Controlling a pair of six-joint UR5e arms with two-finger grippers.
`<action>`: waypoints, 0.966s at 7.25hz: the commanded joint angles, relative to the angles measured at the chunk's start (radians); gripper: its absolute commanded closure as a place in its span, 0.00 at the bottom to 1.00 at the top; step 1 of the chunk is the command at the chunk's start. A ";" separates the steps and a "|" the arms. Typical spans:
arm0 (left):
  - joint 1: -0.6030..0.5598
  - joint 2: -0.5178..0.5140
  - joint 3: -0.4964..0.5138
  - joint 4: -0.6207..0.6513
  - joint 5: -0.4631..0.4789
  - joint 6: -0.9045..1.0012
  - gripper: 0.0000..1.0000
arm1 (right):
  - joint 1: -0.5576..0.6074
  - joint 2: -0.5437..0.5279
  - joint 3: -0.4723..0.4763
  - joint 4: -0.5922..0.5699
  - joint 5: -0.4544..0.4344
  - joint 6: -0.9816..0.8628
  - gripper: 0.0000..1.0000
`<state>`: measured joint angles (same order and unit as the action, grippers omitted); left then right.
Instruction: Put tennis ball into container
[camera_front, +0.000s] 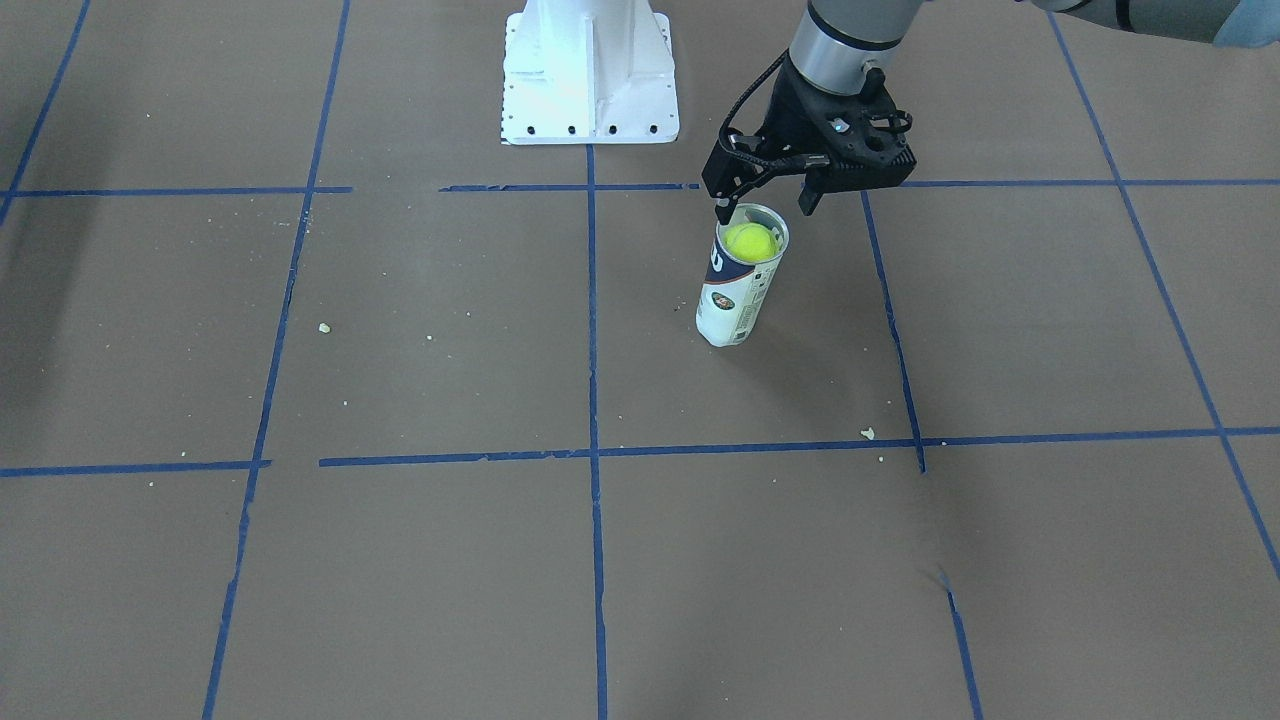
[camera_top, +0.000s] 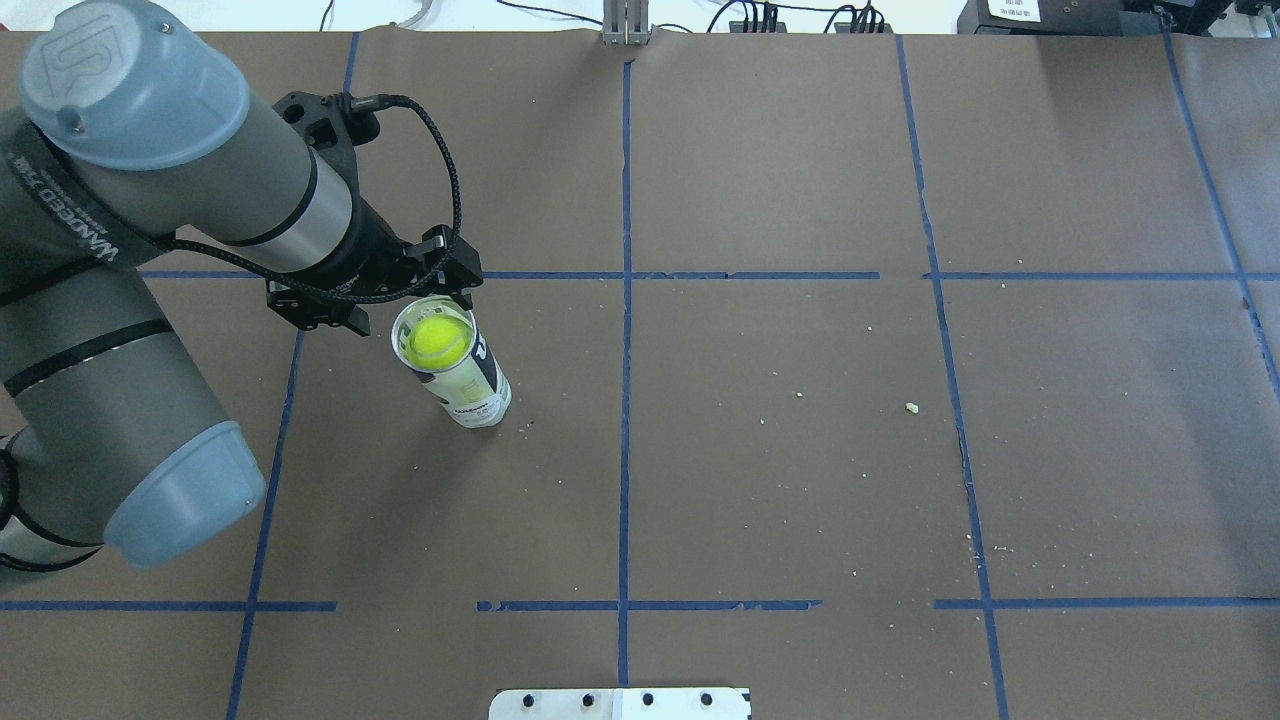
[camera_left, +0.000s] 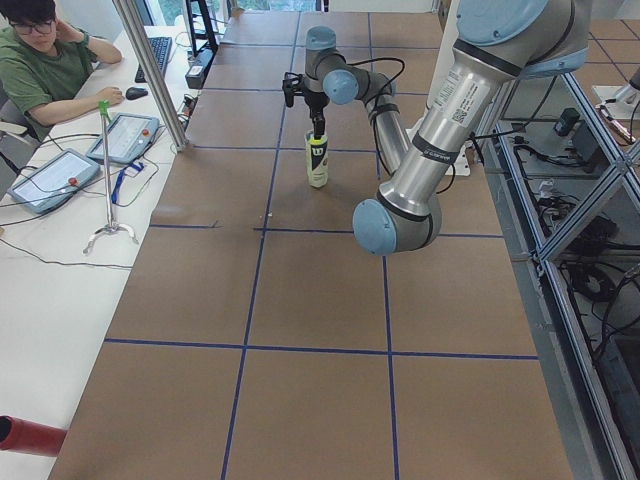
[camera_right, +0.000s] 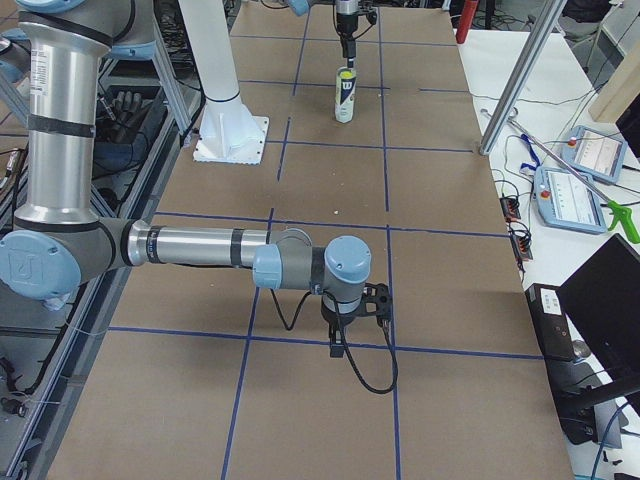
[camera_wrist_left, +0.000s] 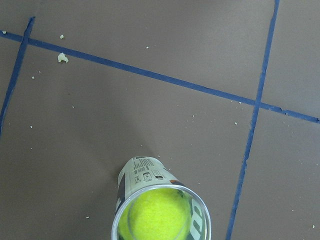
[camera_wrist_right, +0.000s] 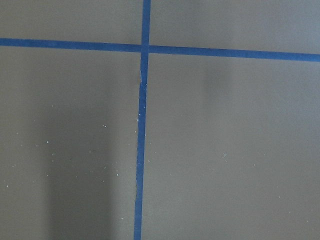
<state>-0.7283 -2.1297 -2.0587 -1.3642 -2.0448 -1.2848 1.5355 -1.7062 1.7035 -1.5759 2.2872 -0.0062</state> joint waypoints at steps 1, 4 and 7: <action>-0.057 0.049 -0.011 -0.001 -0.006 0.205 0.01 | 0.000 -0.001 -0.001 0.001 0.000 0.000 0.00; -0.224 0.222 0.002 -0.012 -0.067 0.588 0.01 | 0.000 0.000 -0.001 0.001 0.000 0.000 0.00; -0.523 0.442 0.043 -0.015 -0.193 1.085 0.00 | 0.000 -0.001 -0.001 0.001 0.000 0.000 0.00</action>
<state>-1.1323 -1.7810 -2.0372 -1.3763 -2.2085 -0.4050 1.5355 -1.7071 1.7027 -1.5765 2.2872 -0.0061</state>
